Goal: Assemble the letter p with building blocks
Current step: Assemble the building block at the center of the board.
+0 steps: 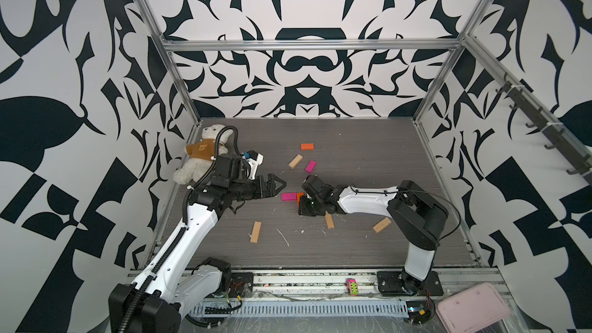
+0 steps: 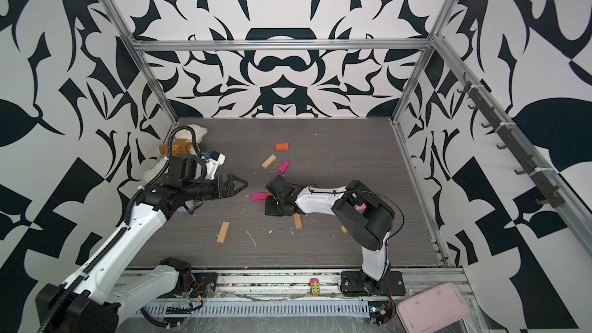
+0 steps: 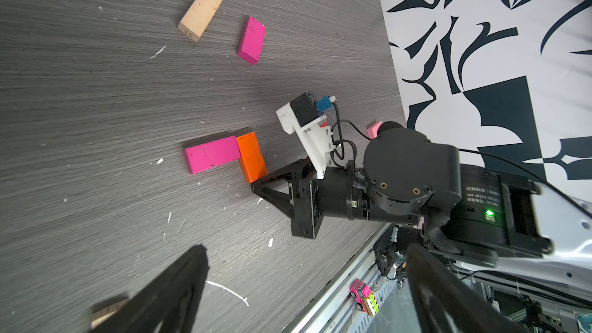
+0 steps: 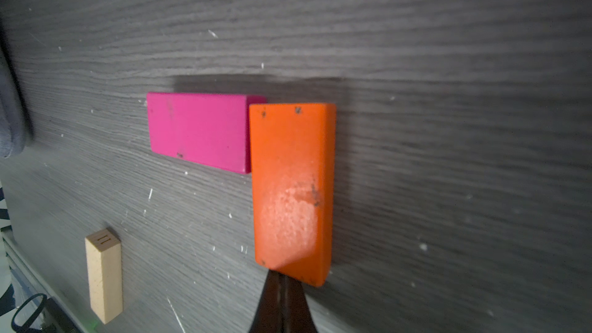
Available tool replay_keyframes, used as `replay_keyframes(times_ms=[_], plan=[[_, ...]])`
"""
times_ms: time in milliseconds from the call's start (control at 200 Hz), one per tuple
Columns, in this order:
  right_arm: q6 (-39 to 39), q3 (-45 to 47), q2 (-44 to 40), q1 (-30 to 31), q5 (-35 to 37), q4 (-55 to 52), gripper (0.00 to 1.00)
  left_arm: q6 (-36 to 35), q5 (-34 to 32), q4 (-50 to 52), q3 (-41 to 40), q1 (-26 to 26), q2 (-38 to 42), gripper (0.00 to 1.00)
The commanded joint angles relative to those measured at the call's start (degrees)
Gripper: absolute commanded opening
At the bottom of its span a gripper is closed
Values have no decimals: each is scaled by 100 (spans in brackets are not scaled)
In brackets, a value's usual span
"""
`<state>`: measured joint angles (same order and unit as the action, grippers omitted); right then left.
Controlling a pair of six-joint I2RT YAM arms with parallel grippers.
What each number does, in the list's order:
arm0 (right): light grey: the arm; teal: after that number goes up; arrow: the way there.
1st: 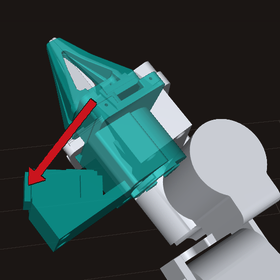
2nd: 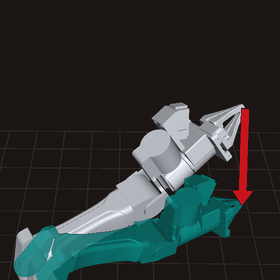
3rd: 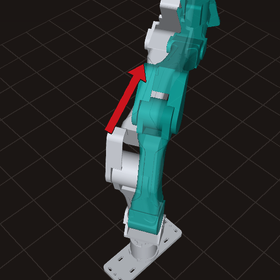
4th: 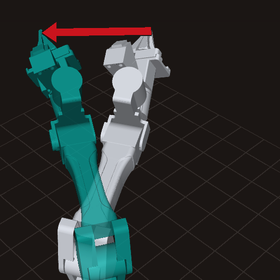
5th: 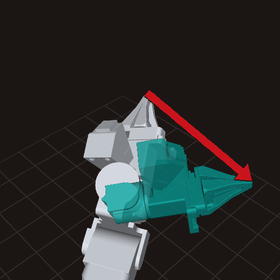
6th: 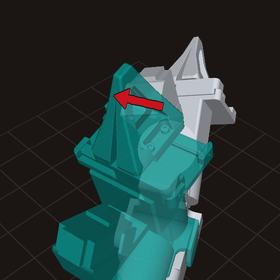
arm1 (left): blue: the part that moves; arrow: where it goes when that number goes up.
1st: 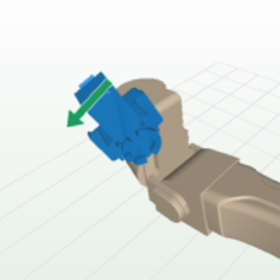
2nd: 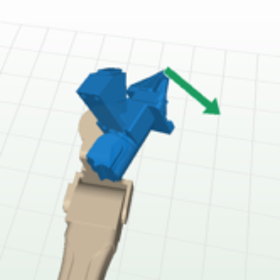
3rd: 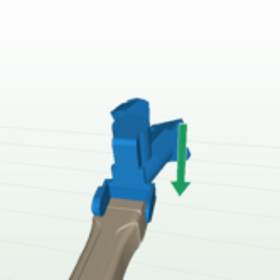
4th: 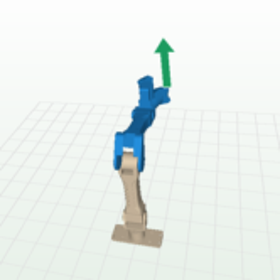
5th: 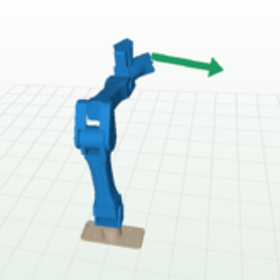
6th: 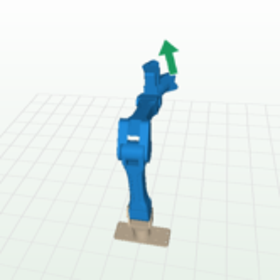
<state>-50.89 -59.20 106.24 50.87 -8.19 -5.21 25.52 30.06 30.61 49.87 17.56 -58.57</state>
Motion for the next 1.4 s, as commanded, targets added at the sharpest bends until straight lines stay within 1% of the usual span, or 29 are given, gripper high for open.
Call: replay_keyframes(times_ms=[0,125,265,410,515,635,750,850,1055,1395], plan=[[-35,-66,116,22,32,-141,0,-6,129,-57,-100,-29,51,99],[-27,-49,28,35,-65,-62,0,-8,123,-55,-95,-33,51,99],[128,-93,-389,19,-140,-124,0,-5,122,-55,-107,-32,58,99],[342,-247,-830,3,-262,-436,9,-10,132,-49,-107,-31,64,99],[361,-129,-1116,-155,-365,-460,15,-12,134,-60,-107,-26,79,99],[336,119,-1173,-477,-624,-257,33,-7,140,-55,-102,-32,73,99],[272,344,-1101,-657,-1053,290,54,-4,132,-60,-108,-29,57,99],[264,354,-969,-675,-1202,472,63,-10,138,-56,-102,-26,48,99],[151,469,-633,-725,-1484,912,73,-8,131,-59,-107,-26,37,99],[62,541,-337,-778,-1563,1145,78,-5,143,-62,-105,-26,30,99]])
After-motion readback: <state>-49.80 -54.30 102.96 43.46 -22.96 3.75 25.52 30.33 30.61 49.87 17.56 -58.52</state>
